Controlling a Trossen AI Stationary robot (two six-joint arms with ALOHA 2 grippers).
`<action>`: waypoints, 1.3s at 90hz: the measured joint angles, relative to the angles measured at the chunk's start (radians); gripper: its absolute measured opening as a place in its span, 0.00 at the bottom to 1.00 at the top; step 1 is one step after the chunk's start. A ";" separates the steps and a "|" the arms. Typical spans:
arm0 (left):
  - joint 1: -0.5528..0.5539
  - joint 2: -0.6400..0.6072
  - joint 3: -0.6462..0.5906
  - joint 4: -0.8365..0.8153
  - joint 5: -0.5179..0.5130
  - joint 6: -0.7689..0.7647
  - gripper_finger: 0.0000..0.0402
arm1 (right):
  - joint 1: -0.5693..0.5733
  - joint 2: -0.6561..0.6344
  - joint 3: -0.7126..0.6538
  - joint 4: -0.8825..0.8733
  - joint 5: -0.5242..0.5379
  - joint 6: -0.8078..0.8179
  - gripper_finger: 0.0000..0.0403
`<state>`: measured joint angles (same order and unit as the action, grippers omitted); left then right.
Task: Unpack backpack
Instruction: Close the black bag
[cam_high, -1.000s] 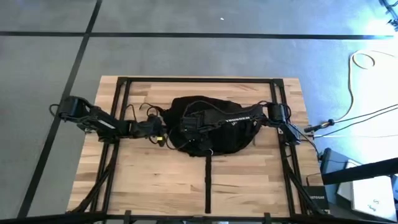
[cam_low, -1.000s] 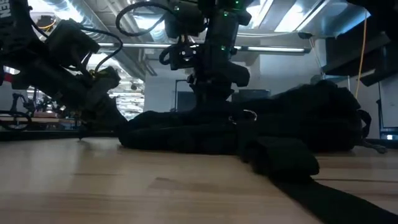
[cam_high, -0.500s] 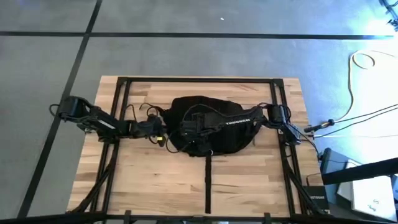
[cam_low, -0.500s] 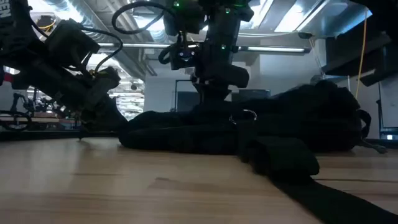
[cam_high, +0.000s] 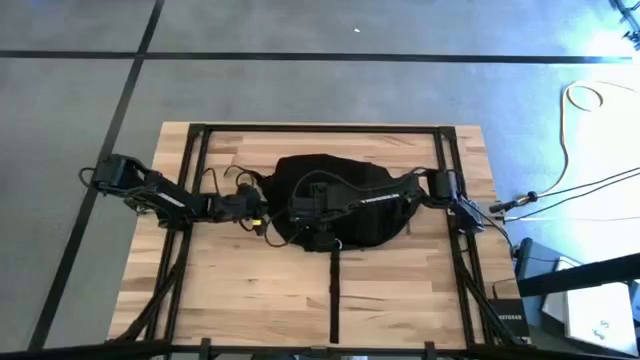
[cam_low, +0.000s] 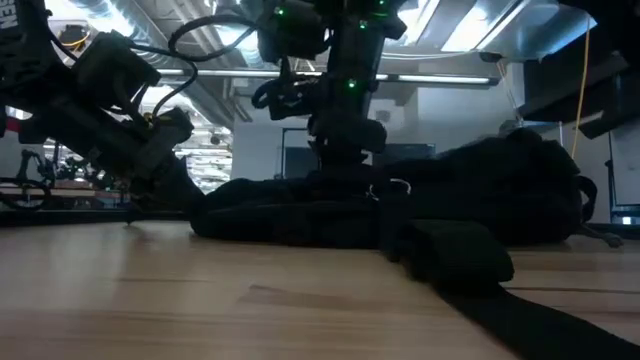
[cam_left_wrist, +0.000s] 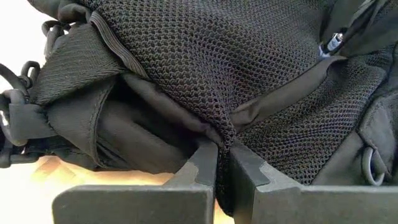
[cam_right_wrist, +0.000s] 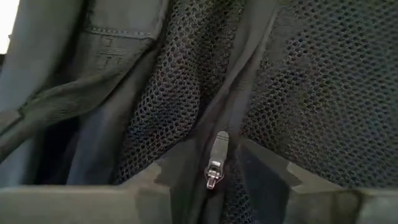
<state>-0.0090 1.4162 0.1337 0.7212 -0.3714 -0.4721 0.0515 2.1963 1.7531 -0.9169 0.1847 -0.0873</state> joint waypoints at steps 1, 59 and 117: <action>0.000 0.000 0.000 0.000 0.000 0.000 0.00 | 0.002 0.000 0.000 0.000 0.006 0.003 0.29; 0.000 0.000 0.000 0.000 0.000 0.001 0.00 | -0.006 0.001 0.000 0.000 -0.009 0.052 0.09; 0.000 0.000 0.002 0.005 0.005 0.003 0.00 | -0.006 0.001 0.002 -0.078 0.008 0.053 0.00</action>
<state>-0.0093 1.4162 0.1356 0.7258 -0.3664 -0.4695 0.0452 2.1971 1.7554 -0.9949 0.1925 -0.0347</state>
